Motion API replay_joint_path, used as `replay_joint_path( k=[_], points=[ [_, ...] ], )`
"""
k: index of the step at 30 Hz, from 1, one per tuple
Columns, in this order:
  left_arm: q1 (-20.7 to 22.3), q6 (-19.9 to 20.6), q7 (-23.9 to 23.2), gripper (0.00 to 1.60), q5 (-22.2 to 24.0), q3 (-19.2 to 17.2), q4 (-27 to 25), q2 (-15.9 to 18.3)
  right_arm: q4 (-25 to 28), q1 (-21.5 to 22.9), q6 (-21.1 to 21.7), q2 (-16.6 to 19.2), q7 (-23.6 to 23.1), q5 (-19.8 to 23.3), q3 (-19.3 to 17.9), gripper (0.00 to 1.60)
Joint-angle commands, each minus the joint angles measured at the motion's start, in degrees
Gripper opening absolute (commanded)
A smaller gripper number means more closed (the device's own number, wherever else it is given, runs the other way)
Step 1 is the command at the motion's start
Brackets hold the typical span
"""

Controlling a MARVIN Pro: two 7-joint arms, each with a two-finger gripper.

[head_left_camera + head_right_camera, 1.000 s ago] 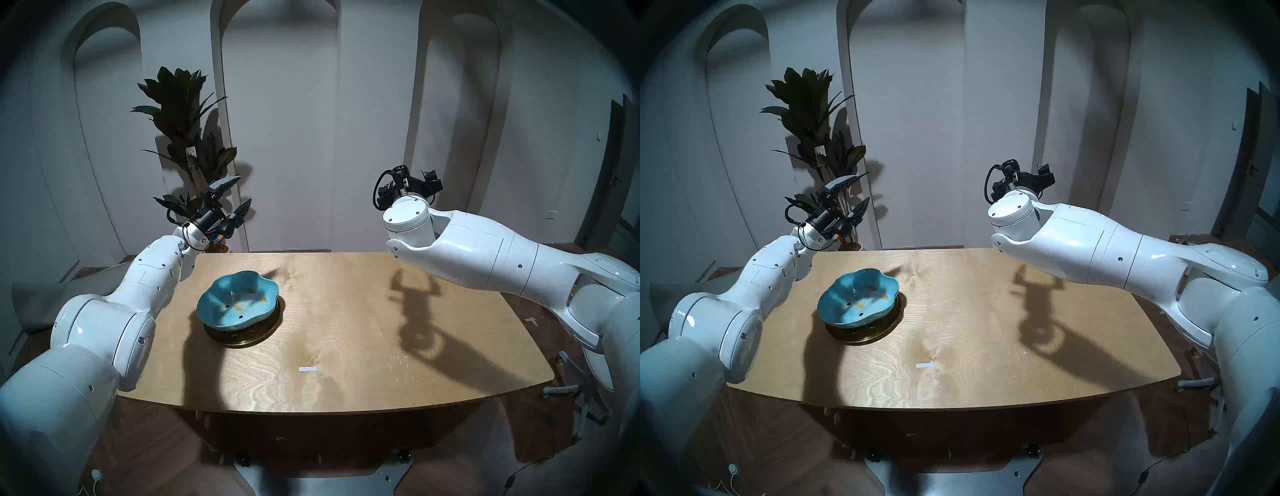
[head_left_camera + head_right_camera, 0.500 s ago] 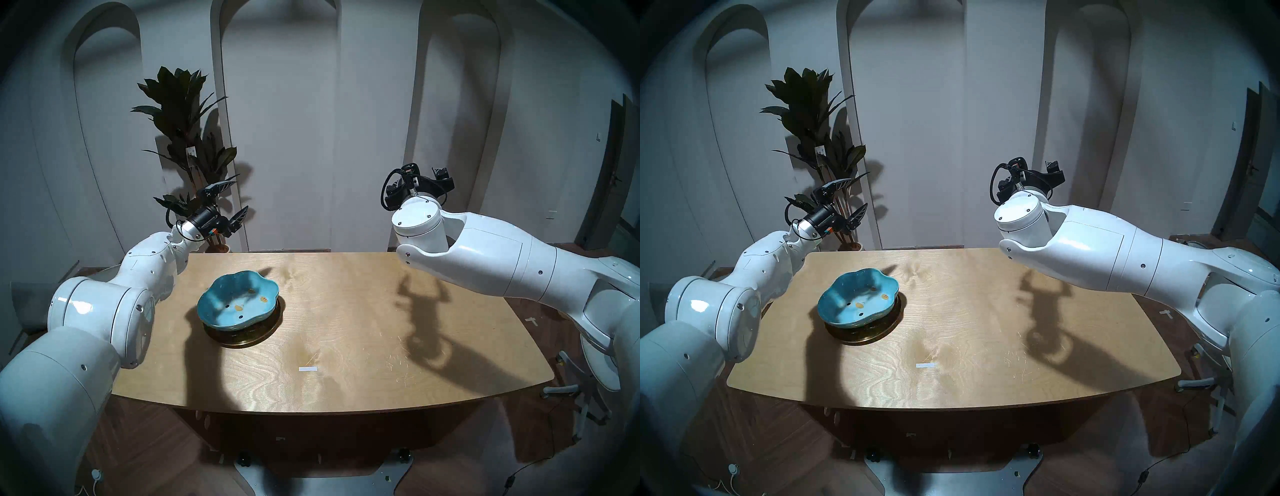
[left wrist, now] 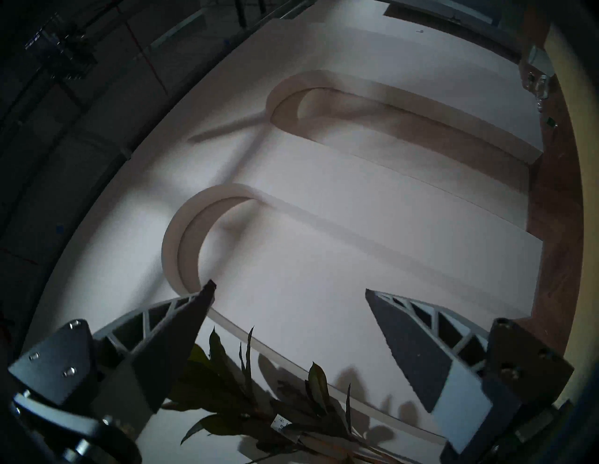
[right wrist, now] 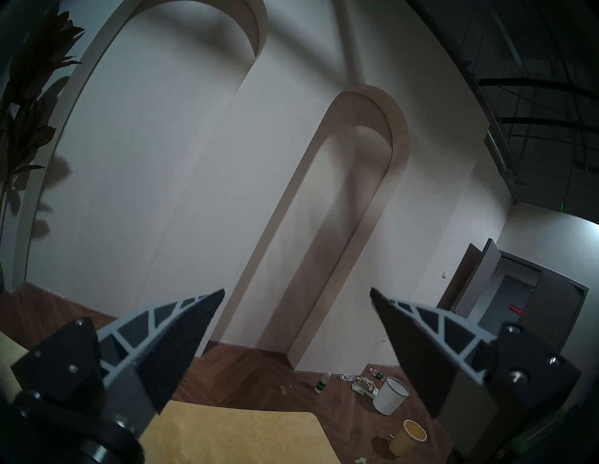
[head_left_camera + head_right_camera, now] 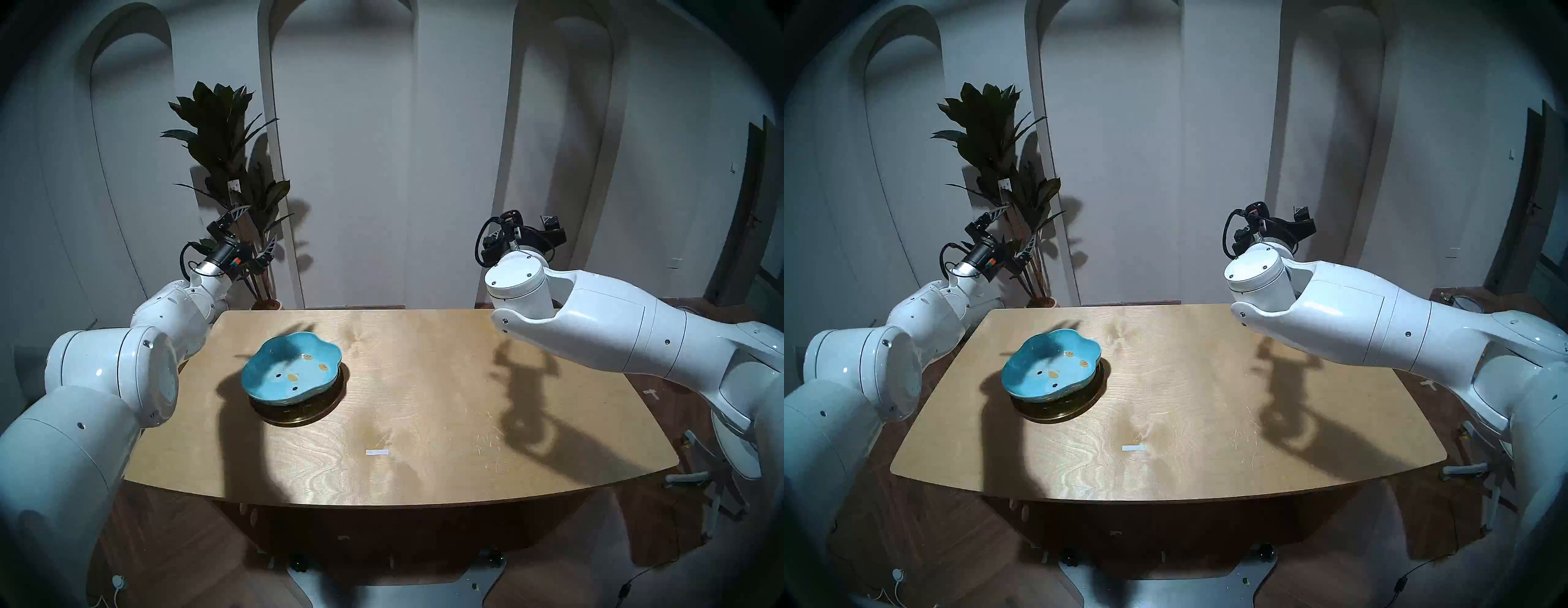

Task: Stack the plates into one stack

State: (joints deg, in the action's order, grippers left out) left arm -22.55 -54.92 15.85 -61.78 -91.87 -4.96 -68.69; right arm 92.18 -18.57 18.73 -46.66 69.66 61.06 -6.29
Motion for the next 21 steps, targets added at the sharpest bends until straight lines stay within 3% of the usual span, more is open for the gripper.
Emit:
replay_joint_path(
  k=[1,6,18,21],
  points=[
    [2.8,0.5,-7.1,1.60,5.8,-5.3,-0.8,-1.0,-0.1,0.6,1.0,-0.7,1.8,-0.2,-0.3,1.60],
    [3.1,1.9,-12.4,1.60,8.9,-8.1,-0.8,-1.3,-0.3,0.9,1.6,-0.9,1.9,-0.4,-0.1,1.60],
    [4.6,15.2,-28.8,1.60,14.0,-13.0,-0.8,-1.5,-2.6,-1.6,-12.0,-0.2,1.6,-3.3,-2.2,1.60],
    [5.1,16.6,-31.8,1.60,15.3,-14.2,-0.8,-1.4,-3.3,-1.8,-14.3,-0.4,1.4,-4.0,-2.2,1.60]
  ],
)
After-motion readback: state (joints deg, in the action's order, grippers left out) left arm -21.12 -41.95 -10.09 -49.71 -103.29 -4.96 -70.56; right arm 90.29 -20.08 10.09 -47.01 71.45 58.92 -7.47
